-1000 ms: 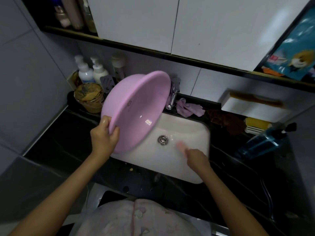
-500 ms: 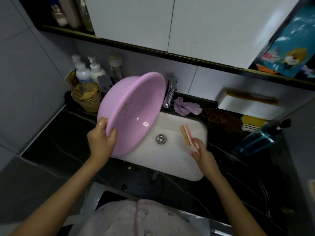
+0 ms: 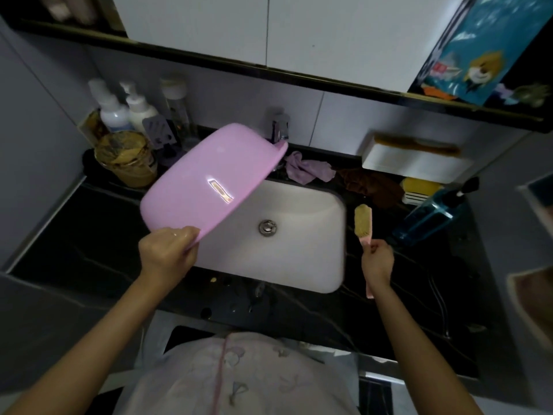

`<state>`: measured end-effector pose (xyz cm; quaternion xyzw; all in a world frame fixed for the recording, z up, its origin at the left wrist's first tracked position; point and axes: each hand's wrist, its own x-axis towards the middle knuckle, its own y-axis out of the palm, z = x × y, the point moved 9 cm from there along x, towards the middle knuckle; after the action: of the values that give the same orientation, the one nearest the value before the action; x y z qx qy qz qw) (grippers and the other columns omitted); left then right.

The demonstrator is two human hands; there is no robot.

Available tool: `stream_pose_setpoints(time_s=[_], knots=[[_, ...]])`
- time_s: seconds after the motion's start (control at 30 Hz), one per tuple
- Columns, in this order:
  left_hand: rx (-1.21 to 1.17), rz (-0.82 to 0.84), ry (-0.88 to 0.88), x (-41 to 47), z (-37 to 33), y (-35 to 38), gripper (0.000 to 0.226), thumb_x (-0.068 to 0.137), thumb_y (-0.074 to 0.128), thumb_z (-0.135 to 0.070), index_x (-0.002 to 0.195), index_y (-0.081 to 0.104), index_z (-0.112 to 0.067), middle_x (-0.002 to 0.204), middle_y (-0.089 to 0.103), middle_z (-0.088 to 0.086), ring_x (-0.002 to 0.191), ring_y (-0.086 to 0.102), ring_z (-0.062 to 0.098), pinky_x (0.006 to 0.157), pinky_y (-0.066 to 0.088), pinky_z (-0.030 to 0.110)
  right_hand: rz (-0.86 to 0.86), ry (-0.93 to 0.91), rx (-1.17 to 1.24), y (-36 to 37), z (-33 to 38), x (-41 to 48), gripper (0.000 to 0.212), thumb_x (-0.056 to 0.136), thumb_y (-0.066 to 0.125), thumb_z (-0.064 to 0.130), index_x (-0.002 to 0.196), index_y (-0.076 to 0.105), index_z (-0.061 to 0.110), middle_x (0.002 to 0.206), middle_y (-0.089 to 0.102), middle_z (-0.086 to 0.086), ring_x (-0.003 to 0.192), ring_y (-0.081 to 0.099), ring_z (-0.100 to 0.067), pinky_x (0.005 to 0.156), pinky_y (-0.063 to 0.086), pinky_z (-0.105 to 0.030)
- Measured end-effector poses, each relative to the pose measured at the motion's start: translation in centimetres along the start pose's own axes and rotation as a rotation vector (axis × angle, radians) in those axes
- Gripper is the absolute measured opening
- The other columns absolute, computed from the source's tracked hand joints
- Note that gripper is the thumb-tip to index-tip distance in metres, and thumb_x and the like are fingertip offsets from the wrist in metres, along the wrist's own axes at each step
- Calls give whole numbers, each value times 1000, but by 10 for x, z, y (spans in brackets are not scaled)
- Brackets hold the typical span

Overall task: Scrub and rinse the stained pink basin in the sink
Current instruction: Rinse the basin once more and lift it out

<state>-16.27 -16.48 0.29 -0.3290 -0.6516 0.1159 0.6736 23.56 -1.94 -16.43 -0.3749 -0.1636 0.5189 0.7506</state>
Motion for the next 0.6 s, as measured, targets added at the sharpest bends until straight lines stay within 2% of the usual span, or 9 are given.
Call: stream_pose_setpoints(time_s=[0.1, 0.17, 0.23, 0.3, 0.4, 0.43, 0.53, 0.6], knots=[[17, -6, 112, 6, -8, -4, 12, 79, 55, -1, 81, 50, -12, 48, 55, 10, 38, 52, 23, 51, 31, 25, -6, 5, -71, 2, 4, 2, 29, 95, 46, 4, 123, 52, -4, 120, 52, -24, 103, 54, -36, 84, 45, -38], [8, -10, 65, 11, -6, -7, 12, 79, 54, -2, 80, 49, -13, 47, 54, 10, 38, 51, 22, 52, 29, 23, -35, 25, -90, -1, 9, 2, 46, 90, 47, -7, 136, 40, -2, 130, 44, -25, 110, 51, -38, 92, 43, -41], [-59, -22, -131, 17, 7, -11, 12, 78, 52, -5, 78, 45, -14, 47, 50, 11, 39, 47, 21, 52, 25, 21, -21, 6, -150, 0, 18, 4, 63, 84, 50, -12, 142, 30, 1, 133, 39, -27, 112, 48, -41, 93, 43, -44], [-202, -37, -366, 17, 26, -13, 11, 78, 50, -9, 76, 43, -18, 50, 47, 11, 47, 42, 13, 50, 28, 22, -31, -4, -217, 2, 27, 5, 70, 80, 53, -12, 143, 24, 1, 132, 35, -30, 111, 46, -44, 92, 43, -45], [-237, -38, -521, 11, 38, -13, 8, 76, 49, -12, 76, 42, -16, 53, 48, 16, 48, 45, 24, 48, 34, 30, -85, -135, -153, 6, 61, -4, 65, 80, 49, -10, 141, 28, -1, 132, 34, -28, 113, 42, -42, 93, 40, -42], [-246, -47, -554, 10, 39, -14, 8, 75, 49, -11, 76, 43, -16, 54, 48, 18, 48, 46, 27, 49, 35, 30, -45, -220, -112, 14, 79, -9, 58, 83, 49, -7, 139, 34, 0, 130, 37, -26, 112, 44, -39, 93, 39, -39], [-398, -166, -764, 5, 51, -22, 15, 73, 51, 4, 73, 48, -11, 63, 47, 22, 58, 42, 18, 55, 35, 23, 225, -416, 58, 52, 124, -31, 36, 91, 53, 9, 126, 49, 5, 112, 48, -15, 91, 52, -23, 86, 46, -34], [-474, -253, -903, 1, 64, -28, 16, 73, 51, 11, 74, 48, -4, 68, 47, 21, 62, 44, 20, 58, 38, 27, 437, -405, 144, 79, 144, -50, 42, 94, 54, 24, 132, 43, 10, 107, 49, -8, 88, 53, -20, 82, 44, -31]])
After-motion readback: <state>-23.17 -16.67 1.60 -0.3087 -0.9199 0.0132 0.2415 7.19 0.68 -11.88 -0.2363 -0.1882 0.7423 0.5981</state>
